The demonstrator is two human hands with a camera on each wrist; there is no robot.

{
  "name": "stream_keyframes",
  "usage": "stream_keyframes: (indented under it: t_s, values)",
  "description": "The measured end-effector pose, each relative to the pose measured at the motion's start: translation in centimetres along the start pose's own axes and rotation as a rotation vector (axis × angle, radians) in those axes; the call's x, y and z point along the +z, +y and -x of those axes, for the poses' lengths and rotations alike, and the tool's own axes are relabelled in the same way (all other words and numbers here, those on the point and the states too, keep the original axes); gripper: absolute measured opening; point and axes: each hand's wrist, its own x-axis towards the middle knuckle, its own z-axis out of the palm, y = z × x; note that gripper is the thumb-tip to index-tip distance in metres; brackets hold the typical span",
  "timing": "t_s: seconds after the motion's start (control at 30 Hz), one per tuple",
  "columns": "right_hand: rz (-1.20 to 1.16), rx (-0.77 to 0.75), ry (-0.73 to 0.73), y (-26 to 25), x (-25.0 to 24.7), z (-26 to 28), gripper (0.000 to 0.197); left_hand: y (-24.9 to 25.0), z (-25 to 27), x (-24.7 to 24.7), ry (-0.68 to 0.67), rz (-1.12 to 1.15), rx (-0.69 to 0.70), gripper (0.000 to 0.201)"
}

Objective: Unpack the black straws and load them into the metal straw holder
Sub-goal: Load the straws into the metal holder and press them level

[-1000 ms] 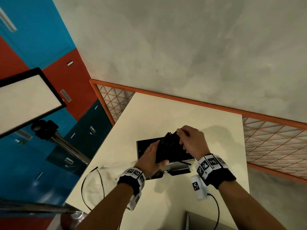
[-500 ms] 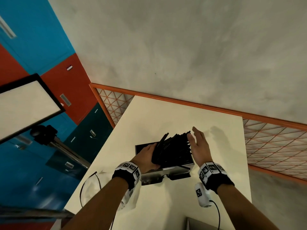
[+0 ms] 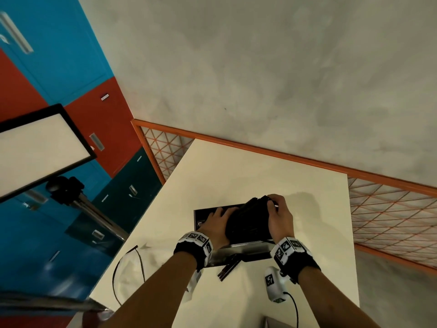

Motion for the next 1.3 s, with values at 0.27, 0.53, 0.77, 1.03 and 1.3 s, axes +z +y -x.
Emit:
stream_keyframes:
  t_s: [0.27, 0.53, 0.77, 1.03, 1.3]
  values:
    - [0.002, 0.042, 0.046, 0.4, -0.3, -1.0, 0.019, 1.2, 0.2, -0.2, 0.057, 0.001, 0.075, 0.103]
    - [0.038, 0.020, 0.045, 1.7, -1.0, -1.2, 0.024, 1.6, 0.3, 0.5, 0.145, -0.050, 0.108, 0.096]
    - [-0.069, 0.037, 0.063, 0.2, -1.9, -0.7, 0.022, -1.8, 0.3, -0.4, 0.038, -0.013, 0.125, 0.101]
    - [0.059, -0.043, -0.098, -0.5, 0.3, -0.7, 0.012, -2.0, -0.5, 0.2, -0.054, -0.047, 0.041, 0.107]
    - [0.126, -0.043, -0.140, -0.9, 0.2, -0.9, 0.004, -2.1, -0.9, 0.4, -0.021, 0.039, 0.073, 0.109]
